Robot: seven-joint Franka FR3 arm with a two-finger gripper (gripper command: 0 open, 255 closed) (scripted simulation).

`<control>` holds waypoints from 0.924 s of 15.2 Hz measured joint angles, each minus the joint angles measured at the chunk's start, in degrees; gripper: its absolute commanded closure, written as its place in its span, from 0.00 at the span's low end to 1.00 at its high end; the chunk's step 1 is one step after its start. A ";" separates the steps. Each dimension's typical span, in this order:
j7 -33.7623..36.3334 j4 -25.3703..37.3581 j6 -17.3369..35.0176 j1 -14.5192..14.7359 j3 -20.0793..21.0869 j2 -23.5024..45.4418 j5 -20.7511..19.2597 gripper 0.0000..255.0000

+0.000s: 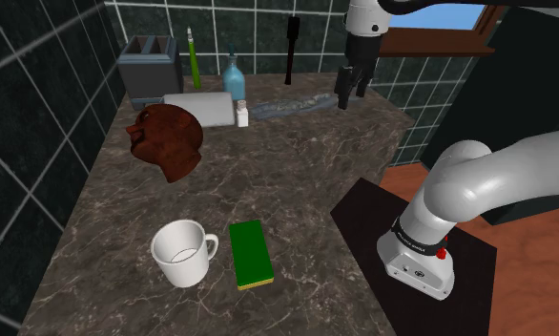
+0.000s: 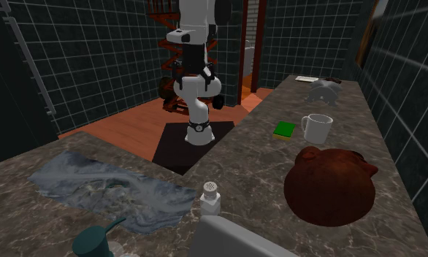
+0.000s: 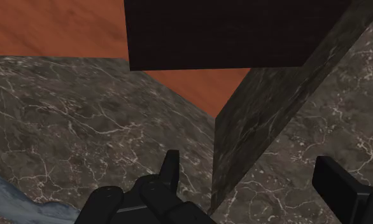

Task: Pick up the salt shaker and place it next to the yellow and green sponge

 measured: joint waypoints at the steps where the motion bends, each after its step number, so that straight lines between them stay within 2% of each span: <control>1: 0.00 0.00 0.00 0.00 0.00 0.00 0.00 0.00; 7: 1.34 3.42 7.46 0.06 1.18 9.76 -0.05 0.00; 14: 3.50 12.26 15.33 -0.05 2.84 24.87 -0.95 0.00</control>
